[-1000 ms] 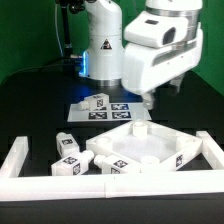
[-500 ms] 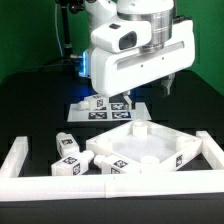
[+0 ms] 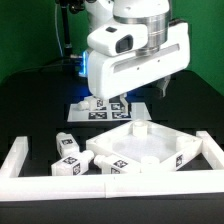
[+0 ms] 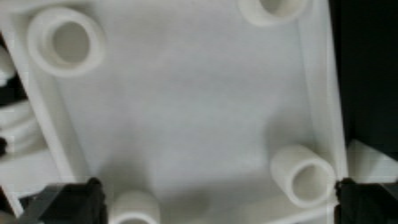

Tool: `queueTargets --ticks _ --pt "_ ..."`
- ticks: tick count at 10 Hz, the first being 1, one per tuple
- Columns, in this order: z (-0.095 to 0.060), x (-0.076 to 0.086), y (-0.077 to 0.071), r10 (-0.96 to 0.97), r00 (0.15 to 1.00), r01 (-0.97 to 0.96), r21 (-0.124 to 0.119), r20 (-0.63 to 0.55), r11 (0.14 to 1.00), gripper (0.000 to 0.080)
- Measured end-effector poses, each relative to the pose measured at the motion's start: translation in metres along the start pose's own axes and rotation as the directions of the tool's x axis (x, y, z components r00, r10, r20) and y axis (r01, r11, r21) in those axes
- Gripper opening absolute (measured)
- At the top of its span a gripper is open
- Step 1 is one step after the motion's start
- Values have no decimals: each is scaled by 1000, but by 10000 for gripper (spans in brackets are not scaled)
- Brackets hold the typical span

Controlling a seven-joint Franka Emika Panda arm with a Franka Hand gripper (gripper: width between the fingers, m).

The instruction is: Assemble one leg

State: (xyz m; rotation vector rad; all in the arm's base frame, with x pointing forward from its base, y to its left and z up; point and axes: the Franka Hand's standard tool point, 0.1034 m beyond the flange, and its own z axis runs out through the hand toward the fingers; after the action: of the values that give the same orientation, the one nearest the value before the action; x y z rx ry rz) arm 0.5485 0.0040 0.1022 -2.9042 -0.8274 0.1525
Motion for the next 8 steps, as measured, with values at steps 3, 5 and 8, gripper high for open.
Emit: queueTargets --ticks 3,5,8 --pt "5 -10 5 7 1000 -7 4 7 1000 650" --pt "6 -10 4 7 1000 -7 4 8 1000 650" --pt "12 -13 22 -216 976 213 -79 -24 974 650"
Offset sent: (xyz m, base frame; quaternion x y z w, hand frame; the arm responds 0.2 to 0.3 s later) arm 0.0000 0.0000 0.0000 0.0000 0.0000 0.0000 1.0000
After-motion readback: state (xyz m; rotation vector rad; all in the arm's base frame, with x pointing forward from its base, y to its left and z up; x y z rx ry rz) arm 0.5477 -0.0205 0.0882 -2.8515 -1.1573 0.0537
